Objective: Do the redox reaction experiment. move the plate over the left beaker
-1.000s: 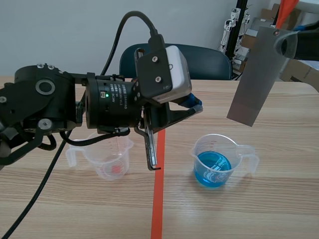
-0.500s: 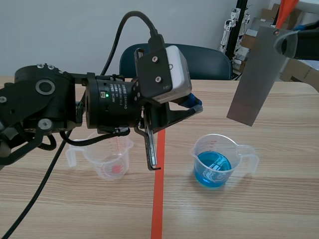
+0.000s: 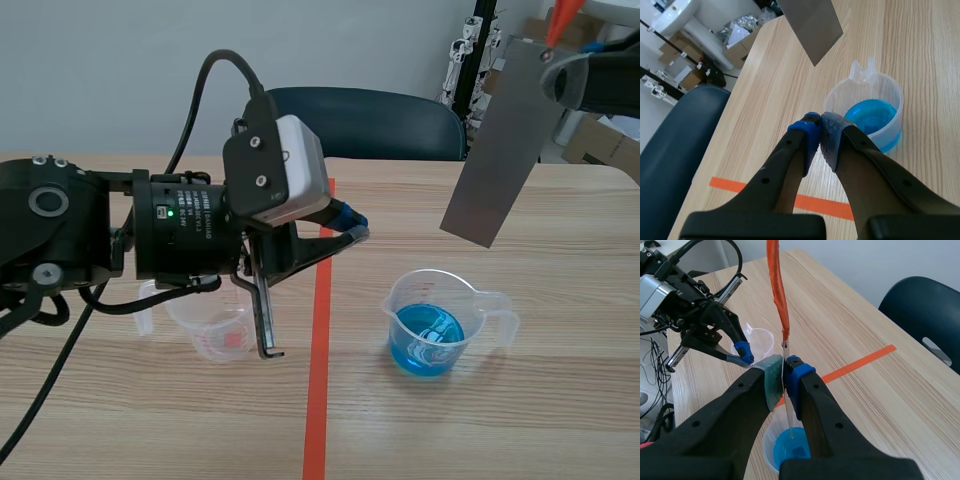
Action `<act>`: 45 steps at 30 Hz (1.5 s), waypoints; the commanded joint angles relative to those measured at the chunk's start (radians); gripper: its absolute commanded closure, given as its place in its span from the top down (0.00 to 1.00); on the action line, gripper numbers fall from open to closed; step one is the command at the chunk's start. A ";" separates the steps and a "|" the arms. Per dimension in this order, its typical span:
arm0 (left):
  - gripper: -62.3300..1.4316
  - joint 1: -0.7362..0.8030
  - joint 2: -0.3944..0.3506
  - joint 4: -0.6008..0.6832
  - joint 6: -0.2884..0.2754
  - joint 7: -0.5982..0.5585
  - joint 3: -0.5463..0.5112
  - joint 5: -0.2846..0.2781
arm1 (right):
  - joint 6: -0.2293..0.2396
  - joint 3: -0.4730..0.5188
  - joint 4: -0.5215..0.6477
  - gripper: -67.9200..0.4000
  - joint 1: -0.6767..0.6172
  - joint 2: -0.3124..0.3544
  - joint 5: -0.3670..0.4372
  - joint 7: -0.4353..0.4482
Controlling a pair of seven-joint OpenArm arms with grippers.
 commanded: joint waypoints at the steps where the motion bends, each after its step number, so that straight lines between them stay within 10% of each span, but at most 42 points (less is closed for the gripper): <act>1: 0.07 0.022 -0.018 0.022 0.006 -0.014 -0.023 -0.014 | 0.003 0.023 0.005 0.01 0.013 -0.006 0.014 0.007; 29: 0.06 0.698 -0.182 0.098 0.006 -0.521 -0.507 -0.014 | 0.000 0.023 0.005 0.01 0.237 -0.334 0.013 -0.370; 45: 0.07 0.890 0.038 -0.027 0.107 -0.678 -0.569 -0.002 | -0.001 0.022 0.004 0.01 0.328 -0.621 0.019 -0.699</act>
